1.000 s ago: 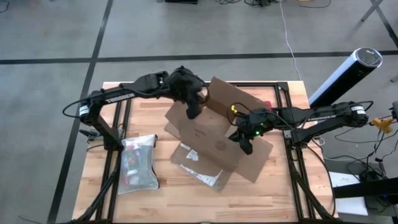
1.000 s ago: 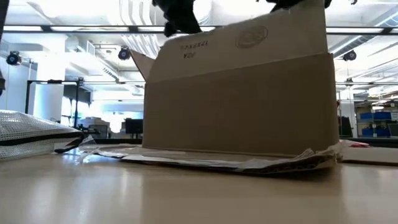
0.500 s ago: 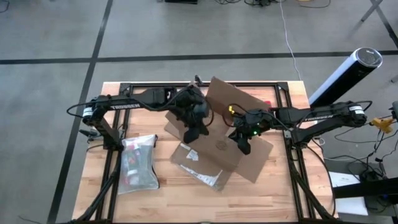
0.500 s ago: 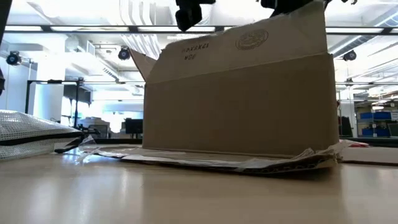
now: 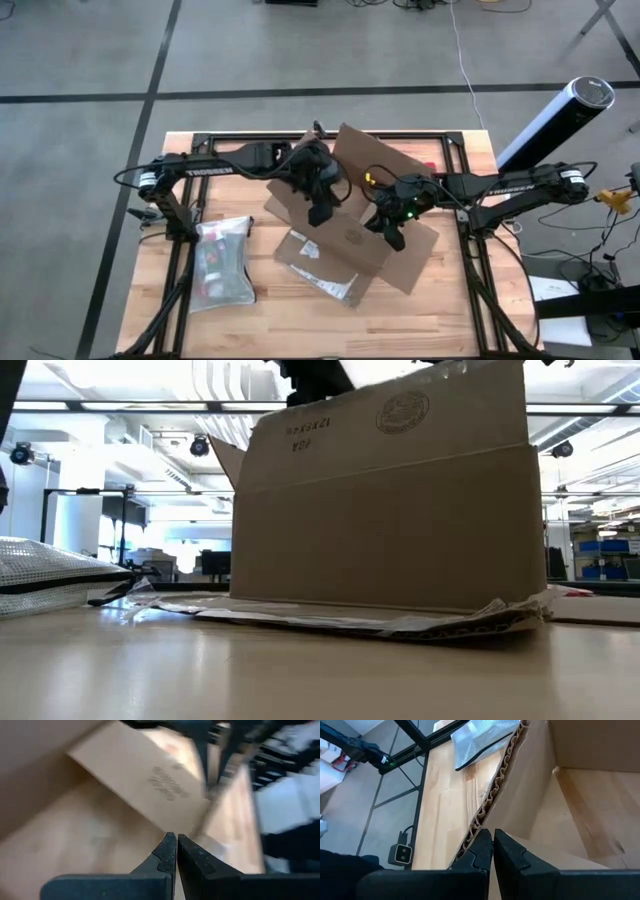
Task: Unpack boxes
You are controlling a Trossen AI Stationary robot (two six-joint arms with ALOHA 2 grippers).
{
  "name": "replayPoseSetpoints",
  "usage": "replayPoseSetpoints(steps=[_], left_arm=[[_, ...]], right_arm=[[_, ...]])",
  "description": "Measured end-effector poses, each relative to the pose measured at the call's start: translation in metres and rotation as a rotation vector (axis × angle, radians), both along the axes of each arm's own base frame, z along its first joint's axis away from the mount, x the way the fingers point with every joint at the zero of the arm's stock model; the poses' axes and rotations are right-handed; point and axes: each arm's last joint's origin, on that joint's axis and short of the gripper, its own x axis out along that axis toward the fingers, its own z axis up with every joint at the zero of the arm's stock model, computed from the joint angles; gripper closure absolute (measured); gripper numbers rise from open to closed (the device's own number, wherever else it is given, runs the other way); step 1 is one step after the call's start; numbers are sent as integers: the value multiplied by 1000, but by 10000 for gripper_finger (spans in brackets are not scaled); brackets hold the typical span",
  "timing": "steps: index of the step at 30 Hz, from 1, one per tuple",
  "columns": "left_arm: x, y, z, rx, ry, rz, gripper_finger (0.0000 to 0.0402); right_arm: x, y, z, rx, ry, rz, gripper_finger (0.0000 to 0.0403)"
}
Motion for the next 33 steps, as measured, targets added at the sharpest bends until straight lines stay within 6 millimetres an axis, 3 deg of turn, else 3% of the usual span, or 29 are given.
replayPoseSetpoints(steps=[6, 12, 22, 27, 33], left_arm=[[2, -21, -1, -112, 10, -103, 402], [3, -40, -2, -73, 18, -105, 402], [7, -27, 6, 100, -47, 120, 402], [9, -23, 3, 89, -42, 125, 402], [10, -30, 0, -58, -19, 25, 402]], right_arm=[[0, 0, 0, -12, -2, 4, 403], [0, 0, 0, -9, -6, 17, 403], [-1, 5, 0, 24, -3, 60, 403], [-1, 5, 0, 23, -3, 62, 403], [-1, 5, 0, 6, -10, 72, 403]])
